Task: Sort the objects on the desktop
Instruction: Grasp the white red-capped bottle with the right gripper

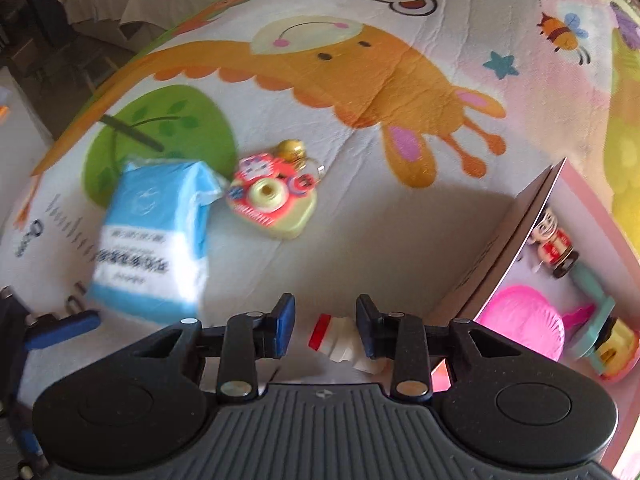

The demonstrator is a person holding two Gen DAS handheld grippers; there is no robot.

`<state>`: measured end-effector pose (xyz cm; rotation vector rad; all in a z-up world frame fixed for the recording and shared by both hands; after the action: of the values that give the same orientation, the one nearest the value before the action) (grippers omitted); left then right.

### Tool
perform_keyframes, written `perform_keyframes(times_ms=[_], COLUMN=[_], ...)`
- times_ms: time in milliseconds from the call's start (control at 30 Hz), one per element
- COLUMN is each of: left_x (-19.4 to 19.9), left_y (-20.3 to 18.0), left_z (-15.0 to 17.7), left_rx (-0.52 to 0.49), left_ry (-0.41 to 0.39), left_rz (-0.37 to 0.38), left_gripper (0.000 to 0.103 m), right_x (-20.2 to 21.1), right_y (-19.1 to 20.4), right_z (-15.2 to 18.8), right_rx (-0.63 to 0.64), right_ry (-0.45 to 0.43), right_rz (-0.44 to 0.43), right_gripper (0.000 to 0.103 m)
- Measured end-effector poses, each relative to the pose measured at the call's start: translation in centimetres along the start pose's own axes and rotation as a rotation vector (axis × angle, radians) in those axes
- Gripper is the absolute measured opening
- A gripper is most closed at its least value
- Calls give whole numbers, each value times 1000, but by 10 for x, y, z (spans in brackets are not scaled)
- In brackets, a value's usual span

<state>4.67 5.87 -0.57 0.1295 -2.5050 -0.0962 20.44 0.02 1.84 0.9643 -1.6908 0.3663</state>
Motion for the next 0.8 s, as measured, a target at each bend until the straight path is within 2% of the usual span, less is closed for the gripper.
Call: perform_keyframes(times_ms=[133, 233, 367, 500, 667, 800], left_x=[-2, -4, -3, 0, -1, -5], left_y=[-3, -13, -28, -31, -24, -29], left_z=[0, -2, -3, 2, 8, 9], left_rx=[-4, -23, -79, -115, -107, -103], left_ry=[11, 14, 10, 24, 70, 91], left_rz=[5, 23, 39, 29, 2, 16], left_gripper=[103, 103, 103, 103, 103, 103], right_x=[43, 53, 33, 7, 1, 22], right_y=[4, -4, -4, 5, -1, -14], right_z=[16, 23, 27, 37, 72, 118], right_rx=[-4, -8, 33, 112, 41, 58], right_ry=[-120, -174, -209, -267, -267, -327], right_rz=[-36, -1, 30, 100, 31, 155], right_gripper=[33, 33, 36, 38, 27, 27])
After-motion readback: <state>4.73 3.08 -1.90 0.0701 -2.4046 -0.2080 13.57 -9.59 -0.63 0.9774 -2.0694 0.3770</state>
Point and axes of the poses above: each gripper's, at about its wrist camera, not at the fingertips, and x roughly against the way its jaws point, y to its left, z to its underside, the point moved 4 cm from there along -x, roughly the way its jaws point, and after that the axes turned 12 degrees about -z, right-handed, at the moved point
